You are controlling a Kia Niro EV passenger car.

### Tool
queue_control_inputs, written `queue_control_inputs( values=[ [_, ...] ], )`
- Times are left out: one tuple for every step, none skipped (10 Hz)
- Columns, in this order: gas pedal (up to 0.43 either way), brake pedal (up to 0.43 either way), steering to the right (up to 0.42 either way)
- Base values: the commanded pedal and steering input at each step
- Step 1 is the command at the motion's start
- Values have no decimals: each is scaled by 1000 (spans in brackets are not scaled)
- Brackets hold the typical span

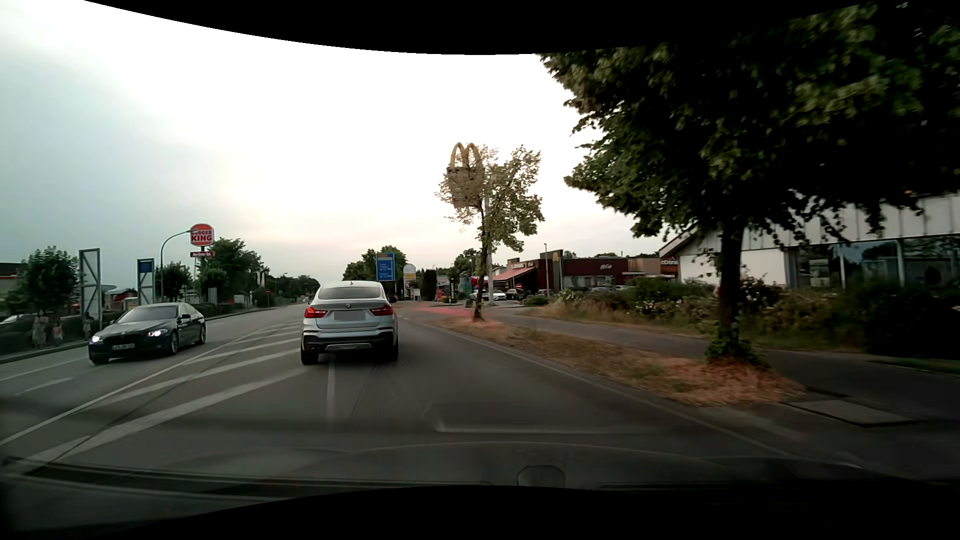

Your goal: Follow the waypoints while adhering to traffic rules and regulations

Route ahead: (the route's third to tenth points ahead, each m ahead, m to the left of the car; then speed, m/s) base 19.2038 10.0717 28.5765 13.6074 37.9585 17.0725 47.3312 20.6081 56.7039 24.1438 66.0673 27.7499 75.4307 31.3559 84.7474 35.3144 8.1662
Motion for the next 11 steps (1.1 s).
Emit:
queue_control_inputs(
  values=[
    [209,6,-175],
    [220,6,-173],
    [220,6,-172],
    [240,6,-169],
    [248,6,-160],
    [248,6,-147],
    [248,6,-129],
    [177,6,-113],
    [59,6,-100],
    [0,6,-89],
    [0,6,-81]
  ],
)
